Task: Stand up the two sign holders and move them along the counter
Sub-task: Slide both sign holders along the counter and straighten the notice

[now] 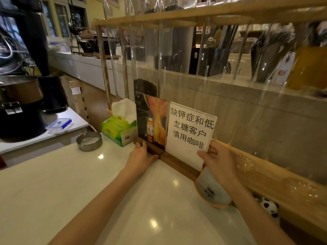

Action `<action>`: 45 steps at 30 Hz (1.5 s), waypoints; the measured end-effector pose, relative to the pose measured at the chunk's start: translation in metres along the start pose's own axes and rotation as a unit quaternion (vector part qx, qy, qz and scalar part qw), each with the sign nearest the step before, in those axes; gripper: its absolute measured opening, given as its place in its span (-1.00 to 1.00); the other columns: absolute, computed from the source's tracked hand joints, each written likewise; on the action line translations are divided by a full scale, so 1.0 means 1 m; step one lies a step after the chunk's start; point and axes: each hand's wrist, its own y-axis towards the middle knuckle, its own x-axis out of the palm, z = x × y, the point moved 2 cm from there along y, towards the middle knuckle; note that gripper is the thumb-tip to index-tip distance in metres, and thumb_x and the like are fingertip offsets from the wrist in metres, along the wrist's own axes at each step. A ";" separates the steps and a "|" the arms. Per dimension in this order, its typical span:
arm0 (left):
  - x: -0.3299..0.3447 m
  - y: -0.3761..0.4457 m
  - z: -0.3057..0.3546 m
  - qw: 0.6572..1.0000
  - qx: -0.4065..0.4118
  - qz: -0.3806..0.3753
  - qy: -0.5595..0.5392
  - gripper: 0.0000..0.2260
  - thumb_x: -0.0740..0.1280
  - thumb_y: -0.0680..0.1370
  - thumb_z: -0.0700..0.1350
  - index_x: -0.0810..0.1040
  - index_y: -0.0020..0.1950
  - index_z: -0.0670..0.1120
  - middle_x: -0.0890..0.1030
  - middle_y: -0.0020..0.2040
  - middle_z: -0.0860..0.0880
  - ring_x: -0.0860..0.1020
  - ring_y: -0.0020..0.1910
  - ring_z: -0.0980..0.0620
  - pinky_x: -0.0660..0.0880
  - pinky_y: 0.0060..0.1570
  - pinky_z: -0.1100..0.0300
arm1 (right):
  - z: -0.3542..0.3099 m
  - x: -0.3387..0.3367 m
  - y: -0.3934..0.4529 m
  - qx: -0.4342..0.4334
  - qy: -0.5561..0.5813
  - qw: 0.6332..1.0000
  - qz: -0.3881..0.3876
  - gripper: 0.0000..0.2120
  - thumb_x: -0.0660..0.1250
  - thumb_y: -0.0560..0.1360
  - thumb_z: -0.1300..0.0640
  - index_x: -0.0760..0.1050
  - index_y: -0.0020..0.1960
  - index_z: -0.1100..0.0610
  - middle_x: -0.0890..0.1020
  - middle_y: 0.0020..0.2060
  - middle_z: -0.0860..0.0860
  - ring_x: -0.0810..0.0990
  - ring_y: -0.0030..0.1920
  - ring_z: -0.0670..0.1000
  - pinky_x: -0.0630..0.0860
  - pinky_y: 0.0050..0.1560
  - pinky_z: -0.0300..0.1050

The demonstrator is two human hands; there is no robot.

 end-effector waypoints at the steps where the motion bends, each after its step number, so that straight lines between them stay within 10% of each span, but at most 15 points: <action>1: -0.001 0.001 0.000 1.000 0.003 -0.002 0.004 -0.32 0.31 0.43 0.10 0.16 0.43 -0.19 0.35 0.32 -0.24 0.40 0.25 -0.18 0.41 0.21 0.04 | 0.000 0.000 0.000 -0.003 -0.005 1.000 0.002 -0.79 0.32 0.43 0.35 0.52 -0.03 0.09 0.62 0.04 -0.01 0.59 0.04 -0.04 0.51 -0.12 -0.42; 28: -0.012 0.002 0.007 0.997 0.018 -0.057 0.038 -0.49 0.26 0.47 0.10 0.33 0.31 -0.16 0.45 0.25 -0.22 0.47 0.15 -0.13 0.42 0.05 0.13 | 0.005 -0.002 0.006 0.025 -0.060 0.998 -0.021 -0.77 0.35 0.43 0.23 0.48 0.07 0.05 0.64 0.05 0.02 0.61 -0.01 0.00 0.57 -0.02 -0.09; 32: -0.039 -0.016 0.034 0.989 0.081 0.092 -0.083 -0.65 0.30 0.47 0.03 0.49 0.20 -0.08 0.63 -0.04 -0.07 0.57 -0.10 -0.02 0.54 -0.06 0.10 | -0.022 -0.013 0.008 0.016 -0.022 1.000 -0.011 -0.74 0.37 0.42 0.20 0.41 0.06 0.03 0.62 -0.07 -0.06 0.56 -0.11 -0.16 0.51 -0.17 -0.22; 36: -0.058 -0.034 0.067 0.955 0.172 0.189 -0.148 -0.43 0.37 0.43 -0.05 0.28 0.40 -0.02 0.58 0.14 -0.02 0.55 0.05 0.00 0.52 0.05 0.10 | -0.062 -0.029 0.015 -0.058 -0.010 0.998 0.026 -0.68 0.37 0.43 0.19 0.41 0.15 0.00 0.56 -0.18 -0.18 0.53 -0.16 -0.25 0.46 -0.35 -0.47; 45: -0.009 -0.041 0.080 0.981 0.159 0.091 -0.060 -0.11 0.39 0.40 0.00 -0.21 0.48 0.06 0.00 0.55 -0.10 0.36 0.37 -0.13 0.40 0.25 -0.06 | -0.076 -0.033 0.035 -0.119 -0.143 0.982 0.014 -0.82 0.35 0.44 0.25 0.58 0.02 0.11 0.60 -0.16 -0.06 0.50 -0.22 -0.31 0.46 -0.30 -0.52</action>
